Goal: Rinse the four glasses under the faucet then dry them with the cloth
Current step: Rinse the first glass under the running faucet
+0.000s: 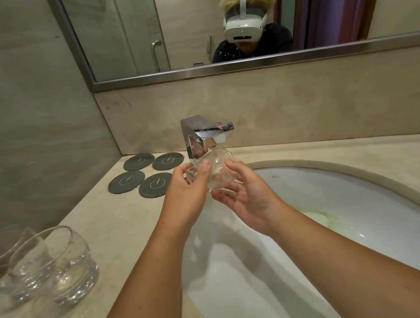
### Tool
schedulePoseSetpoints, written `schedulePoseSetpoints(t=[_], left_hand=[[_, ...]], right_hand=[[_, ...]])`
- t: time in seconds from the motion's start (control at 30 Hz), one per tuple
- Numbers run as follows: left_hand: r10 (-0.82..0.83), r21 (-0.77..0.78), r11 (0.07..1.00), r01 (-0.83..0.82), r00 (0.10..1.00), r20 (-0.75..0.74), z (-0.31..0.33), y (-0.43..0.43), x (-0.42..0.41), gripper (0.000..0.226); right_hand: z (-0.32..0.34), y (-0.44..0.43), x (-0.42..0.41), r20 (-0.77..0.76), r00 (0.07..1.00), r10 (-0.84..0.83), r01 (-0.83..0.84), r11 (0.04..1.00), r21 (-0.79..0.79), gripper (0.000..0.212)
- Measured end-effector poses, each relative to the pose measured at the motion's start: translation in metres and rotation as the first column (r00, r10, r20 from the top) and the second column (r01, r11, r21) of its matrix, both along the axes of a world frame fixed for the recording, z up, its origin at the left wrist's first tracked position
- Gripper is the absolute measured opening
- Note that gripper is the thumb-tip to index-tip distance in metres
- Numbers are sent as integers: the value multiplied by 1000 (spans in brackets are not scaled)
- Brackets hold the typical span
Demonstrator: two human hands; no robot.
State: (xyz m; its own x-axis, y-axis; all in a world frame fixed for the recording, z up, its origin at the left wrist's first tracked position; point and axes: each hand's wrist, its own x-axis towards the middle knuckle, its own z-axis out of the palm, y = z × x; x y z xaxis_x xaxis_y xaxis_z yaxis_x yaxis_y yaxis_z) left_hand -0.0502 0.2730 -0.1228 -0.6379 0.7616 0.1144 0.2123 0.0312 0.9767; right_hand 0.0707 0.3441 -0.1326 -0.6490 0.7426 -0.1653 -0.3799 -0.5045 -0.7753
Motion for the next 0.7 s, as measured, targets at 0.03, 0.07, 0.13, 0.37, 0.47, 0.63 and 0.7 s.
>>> schedulePoseSetpoints(t=[0.03,0.07,0.13,0.37,0.47,0.63,0.7], left_hand=[[3,6,1000,-3,1000,30,-1,1,-1,53],[2,12,1000,-3,998,58,-1,1,-1,53],[-1,33,999,-2,996,95,-1,0,-1,53],[37,82,996,-34,999,-28,0,-4,1,48],[16,81,997,-7,994,-108,-1,-4,1,32],[-42,63,997,51,989,-141,-2,-3,2,43],[-58,75,995,66,993,-104,-2,-2,4,44]], right_hand=[[1,0,0,-7,1000,2,-2,1000,1,19],[1,0,0,-11,1000,4,-4,1000,0,18],[2,0,0,-19,1000,-8,8,1000,-14,18],[1,8,4,19,998,-53,55,995,-87,46],[0,7,3,83,996,-29,33,998,-46,56],[2,2,1,105,991,-85,82,996,38,36],[4,1,2,72,993,-94,93,996,15,29]])
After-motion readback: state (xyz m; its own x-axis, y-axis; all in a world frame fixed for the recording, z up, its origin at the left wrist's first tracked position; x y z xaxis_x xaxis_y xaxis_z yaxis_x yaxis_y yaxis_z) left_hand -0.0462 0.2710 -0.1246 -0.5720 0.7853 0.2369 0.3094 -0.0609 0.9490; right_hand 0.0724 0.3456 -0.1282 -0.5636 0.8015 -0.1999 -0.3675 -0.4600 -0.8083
